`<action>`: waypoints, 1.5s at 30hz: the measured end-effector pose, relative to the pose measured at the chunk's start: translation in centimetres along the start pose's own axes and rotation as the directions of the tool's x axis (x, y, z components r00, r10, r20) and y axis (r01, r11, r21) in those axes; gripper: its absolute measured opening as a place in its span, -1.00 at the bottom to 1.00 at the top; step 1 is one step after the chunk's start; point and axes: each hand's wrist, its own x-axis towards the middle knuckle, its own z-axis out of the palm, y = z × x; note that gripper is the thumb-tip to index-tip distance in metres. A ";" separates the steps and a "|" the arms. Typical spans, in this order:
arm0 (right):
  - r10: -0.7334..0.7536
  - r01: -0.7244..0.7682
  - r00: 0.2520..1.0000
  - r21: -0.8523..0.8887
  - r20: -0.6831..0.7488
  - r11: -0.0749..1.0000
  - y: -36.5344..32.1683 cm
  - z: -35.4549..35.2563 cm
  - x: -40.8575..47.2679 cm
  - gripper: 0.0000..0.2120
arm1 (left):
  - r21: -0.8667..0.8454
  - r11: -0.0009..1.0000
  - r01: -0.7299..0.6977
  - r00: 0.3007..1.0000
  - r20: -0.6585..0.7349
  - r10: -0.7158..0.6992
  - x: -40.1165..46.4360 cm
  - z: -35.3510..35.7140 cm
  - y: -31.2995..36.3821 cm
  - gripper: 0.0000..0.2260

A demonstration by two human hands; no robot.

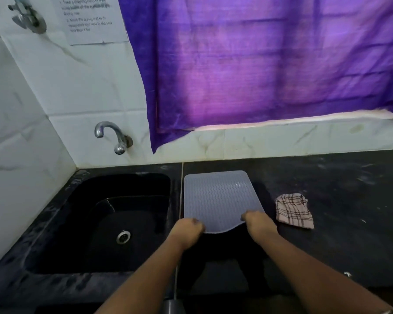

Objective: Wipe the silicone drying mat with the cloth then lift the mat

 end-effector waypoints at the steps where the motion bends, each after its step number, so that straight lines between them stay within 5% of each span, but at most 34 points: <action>1: -0.021 0.022 1.000 -0.037 0.018 0.999 0.3 0.9 -0.6 -0.68 | -0.010 1.000 0.002 1.000 0.022 -0.002 -0.7 0.8 0.7 -0.75; 9: -0.158 0.162 0.987 -0.143 0.038 0.976 3.1 6.3 -4.7 -0.65 | -0.051 0.992 0.118 0.992 0.038 -0.116 -4.4 5.2 3.0 -0.71; 24: -0.170 0.174 0.985 -0.142 0.038 0.974 3.5 6.9 -6.2 -0.55 | 0.010 0.991 0.135 0.991 0.014 -0.135 -6.8 6.3 3.8 -0.57; 45: 0.048 -0.042 0.993 -0.057 0.110 0.997 1.6 8.8 -8.3 -0.44 | -0.052 0.996 0.077 0.993 0.096 -0.072 -7.9 6.0 3.4 -0.52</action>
